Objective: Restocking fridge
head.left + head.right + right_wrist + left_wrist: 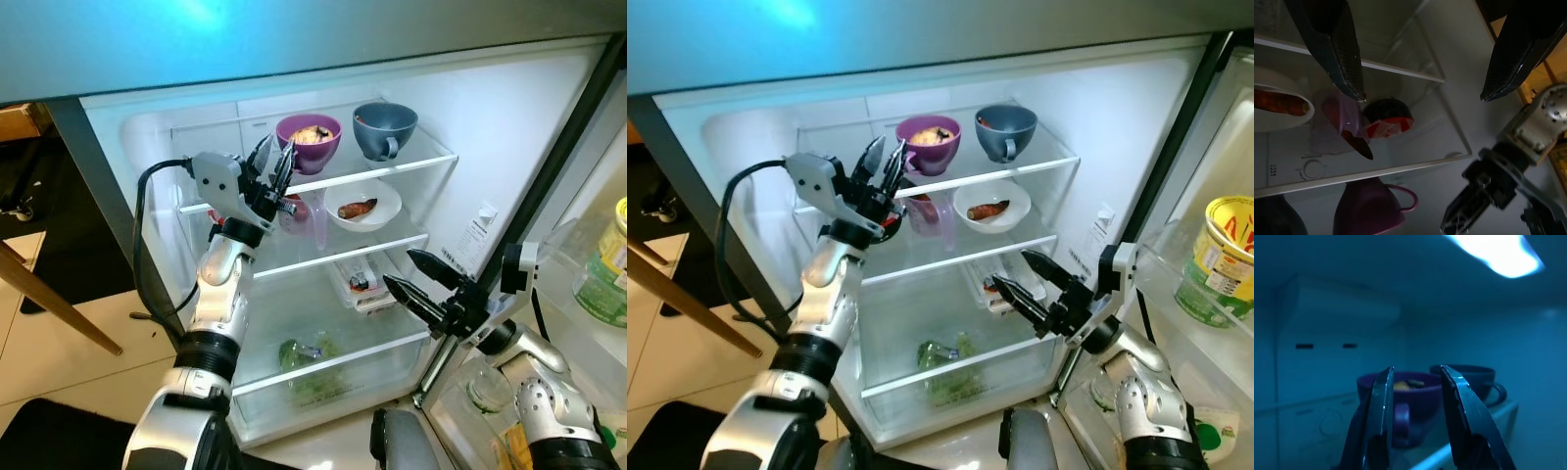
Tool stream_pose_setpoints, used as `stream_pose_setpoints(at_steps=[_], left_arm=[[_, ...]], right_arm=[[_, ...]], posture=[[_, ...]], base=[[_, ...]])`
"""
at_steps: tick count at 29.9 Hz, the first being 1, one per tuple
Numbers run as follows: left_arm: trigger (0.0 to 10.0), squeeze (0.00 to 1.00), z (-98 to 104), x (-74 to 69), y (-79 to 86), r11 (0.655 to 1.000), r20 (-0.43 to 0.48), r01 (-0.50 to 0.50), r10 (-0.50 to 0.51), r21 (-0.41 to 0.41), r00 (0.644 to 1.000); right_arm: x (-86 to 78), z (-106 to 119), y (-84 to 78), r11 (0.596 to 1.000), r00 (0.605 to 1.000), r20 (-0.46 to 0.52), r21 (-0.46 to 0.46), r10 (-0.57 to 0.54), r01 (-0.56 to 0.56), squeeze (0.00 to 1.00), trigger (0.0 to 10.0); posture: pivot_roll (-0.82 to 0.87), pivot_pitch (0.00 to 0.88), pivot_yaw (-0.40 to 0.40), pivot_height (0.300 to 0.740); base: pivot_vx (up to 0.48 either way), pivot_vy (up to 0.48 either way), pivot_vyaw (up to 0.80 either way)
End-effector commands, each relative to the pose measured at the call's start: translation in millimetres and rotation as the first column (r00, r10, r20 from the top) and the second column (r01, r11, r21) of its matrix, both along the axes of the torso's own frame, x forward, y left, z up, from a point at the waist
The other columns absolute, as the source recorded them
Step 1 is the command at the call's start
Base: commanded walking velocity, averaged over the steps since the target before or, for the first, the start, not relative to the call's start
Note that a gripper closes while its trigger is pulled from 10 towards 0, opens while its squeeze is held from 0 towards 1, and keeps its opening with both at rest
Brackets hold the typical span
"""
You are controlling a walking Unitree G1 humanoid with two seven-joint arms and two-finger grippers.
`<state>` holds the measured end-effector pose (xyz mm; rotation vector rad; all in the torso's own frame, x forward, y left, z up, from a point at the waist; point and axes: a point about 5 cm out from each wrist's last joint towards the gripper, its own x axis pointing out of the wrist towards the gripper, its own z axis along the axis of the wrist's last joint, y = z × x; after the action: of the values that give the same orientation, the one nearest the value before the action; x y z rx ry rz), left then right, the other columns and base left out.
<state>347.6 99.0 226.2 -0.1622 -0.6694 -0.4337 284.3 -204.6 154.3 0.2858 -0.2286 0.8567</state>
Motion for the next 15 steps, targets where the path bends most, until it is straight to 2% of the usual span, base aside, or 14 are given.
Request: stream_pose_setpoints(at_steps=[1,6,9,15], left_arm=[[10.0,0.0,-1.5,-5.0,19.5,0.999,0.006,-0.043,0.043,-0.018,0.999],[10.0,0.0,-3.0,-6.4,20.5,0.999,0.002,-0.043,0.043,-0.019,0.999],[10.0,0.0,-9.1,-15.0,26.0,0.998,-0.022,-0.052,0.051,-0.019,0.998],[10.0,0.0,-11.8,-20.9,33.0,0.998,-0.034,-0.061,0.061,-0.014,0.998]], right_arm=[[-1.6,8.5,-5.1,1.0,0.999,0.034,0.02,-0.008,0.007,0.0,10.0],[-1.7,9.0,-5.2,1.0,0.999,0.036,0.021,-0.005,0.004,0.0,10.0],[-1.5,11.6,-5.5,1.0,0.999,0.045,0.023,0.008,-0.009,0.0,10.0],[-1.4,13.2,-5.1,1.0,0.999,0.049,0.022,0.017,-0.018,0.0,10.0]], posture=[[-0.07,0.06,0.031,0.525],[-0.06,0.058,0.03,0.525],[-0.06,0.056,0.028,0.525],[-0.06,0.055,0.027,0.525]], base=[[0.0,0.0,0.0],[0.0,0.0,0.0],[0.0,0.0,0.0],[0.0,0.0,0.0]])
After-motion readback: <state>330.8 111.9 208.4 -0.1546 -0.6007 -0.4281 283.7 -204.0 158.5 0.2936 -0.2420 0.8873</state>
